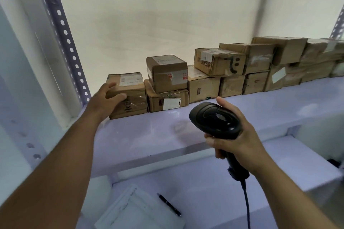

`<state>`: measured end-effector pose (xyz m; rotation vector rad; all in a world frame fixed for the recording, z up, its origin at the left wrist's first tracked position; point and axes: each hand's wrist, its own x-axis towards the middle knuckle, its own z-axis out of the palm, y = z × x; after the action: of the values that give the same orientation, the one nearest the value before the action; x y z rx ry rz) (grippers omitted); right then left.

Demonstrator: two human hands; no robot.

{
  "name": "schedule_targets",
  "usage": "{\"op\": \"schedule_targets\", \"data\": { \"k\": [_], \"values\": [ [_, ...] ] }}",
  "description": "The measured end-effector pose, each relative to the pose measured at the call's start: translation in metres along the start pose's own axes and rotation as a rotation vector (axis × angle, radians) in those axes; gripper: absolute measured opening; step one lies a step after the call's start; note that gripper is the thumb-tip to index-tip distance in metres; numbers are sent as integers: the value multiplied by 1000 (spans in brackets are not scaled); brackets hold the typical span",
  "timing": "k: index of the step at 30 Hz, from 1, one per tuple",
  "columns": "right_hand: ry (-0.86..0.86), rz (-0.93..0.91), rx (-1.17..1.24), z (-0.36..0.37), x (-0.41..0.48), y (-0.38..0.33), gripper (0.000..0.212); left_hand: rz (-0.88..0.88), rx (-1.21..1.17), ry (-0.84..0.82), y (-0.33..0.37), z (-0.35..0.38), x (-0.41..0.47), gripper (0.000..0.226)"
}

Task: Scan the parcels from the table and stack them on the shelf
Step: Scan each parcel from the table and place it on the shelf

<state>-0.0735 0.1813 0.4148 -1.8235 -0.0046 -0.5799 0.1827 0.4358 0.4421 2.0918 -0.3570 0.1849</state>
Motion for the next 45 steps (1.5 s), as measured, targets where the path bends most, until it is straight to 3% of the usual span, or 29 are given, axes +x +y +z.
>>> {"op": "schedule_targets", "data": {
  "k": [4,9,14,21,33,45],
  "values": [
    [8,17,15,-9,-14,-1,91,43,91,99,9,4,-24,79],
    [45,43,49,-35,-46,1,92,295,177,317,40,43,-97,73],
    [120,100,88,-78,-96,8,92,408,11,66,76,127,-181,63],
    [278,166,94,-172,-180,14,91,465,30,-178,129,258,-277,57],
    [542,174,26,-345,-321,7,93,650,-30,-390,257,417,-413,56],
    [819,169,-15,-457,-414,16,94,829,-119,-622,353,532,-495,64]
  ]
}}
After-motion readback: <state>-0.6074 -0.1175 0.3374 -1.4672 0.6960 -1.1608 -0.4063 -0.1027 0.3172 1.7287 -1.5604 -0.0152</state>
